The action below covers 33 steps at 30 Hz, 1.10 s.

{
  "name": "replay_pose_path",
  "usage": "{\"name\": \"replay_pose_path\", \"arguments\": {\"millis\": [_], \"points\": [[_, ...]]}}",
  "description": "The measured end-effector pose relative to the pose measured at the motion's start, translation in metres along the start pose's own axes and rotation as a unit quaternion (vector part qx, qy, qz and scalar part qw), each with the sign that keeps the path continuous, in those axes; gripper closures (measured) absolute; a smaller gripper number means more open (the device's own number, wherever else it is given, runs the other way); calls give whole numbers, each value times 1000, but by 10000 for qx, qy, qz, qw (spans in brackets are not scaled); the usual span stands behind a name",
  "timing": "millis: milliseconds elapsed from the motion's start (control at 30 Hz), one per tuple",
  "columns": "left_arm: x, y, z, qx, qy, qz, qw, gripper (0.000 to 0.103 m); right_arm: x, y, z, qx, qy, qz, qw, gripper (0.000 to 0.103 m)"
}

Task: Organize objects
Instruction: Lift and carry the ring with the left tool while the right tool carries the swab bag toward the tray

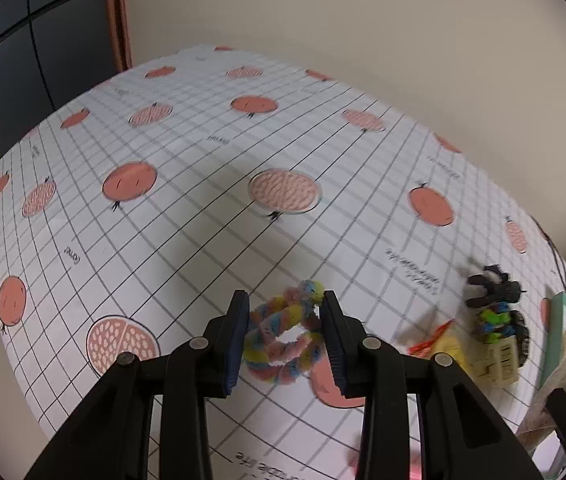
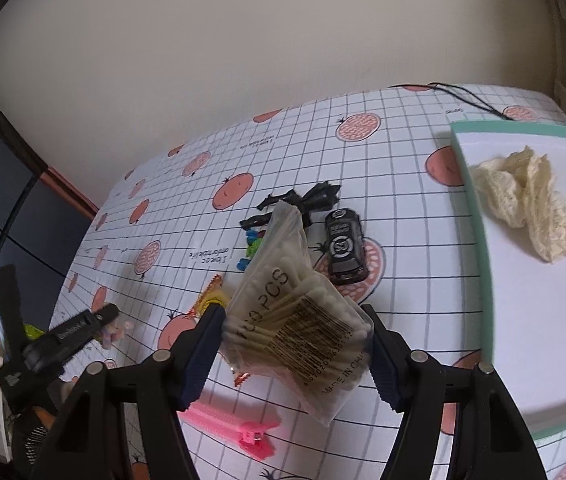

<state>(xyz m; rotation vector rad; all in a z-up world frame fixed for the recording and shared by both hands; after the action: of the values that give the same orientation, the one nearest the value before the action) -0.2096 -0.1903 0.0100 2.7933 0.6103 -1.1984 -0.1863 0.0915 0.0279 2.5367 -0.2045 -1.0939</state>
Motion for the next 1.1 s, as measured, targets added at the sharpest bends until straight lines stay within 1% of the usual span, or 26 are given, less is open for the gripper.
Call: {"name": "replay_pose_path", "arguments": {"millis": [233, 367, 600, 767, 867, 933, 1100], "points": [[-7, -38, -27, 297, -281, 251, 9988, 65, -9, -13, -17, 32, -156, -13, 9999, 33], [-8, -64, -44, 493, -450, 429, 9968, 65, -15, -21, -26, 24, -253, 64, 9997, 33], [-6, -102, -67, 808, -644, 685, 9923, 65, -30, -37, -50, 46, -616, 106, 9980, 33], [0, -129, -82, 1082, -696, 821, 9883, 65, -44, -62, -70, 233, -977, 241, 9947, 33], [4, -147, -90, 1339, -679, 872, 9848, 65, -49, -84, -79, 436, -1102, 376, 9922, 33], [9, -167, -97, 1609, -648, 927, 9805, 65, -51, -98, -83, 574, -1130, 430, 9910, 33], [28, -211, -113, 2052, -554, 1198, 9698, 65, -52, -128, -93, 924, -1142, 477, 9880, 33]]}}
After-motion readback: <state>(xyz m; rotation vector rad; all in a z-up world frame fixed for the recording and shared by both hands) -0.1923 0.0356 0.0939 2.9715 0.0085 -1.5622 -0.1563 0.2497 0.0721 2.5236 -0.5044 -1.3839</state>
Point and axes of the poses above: each gripper's, at about its wrist camera, not at the fingertips, and z roughly the way its jaws point, y to its left, x to its underside, the point moved 6 cm from there along z, roughly the way its jaws point, and after that the axes turned 13 degrees about -y, right-handed, at the moved point
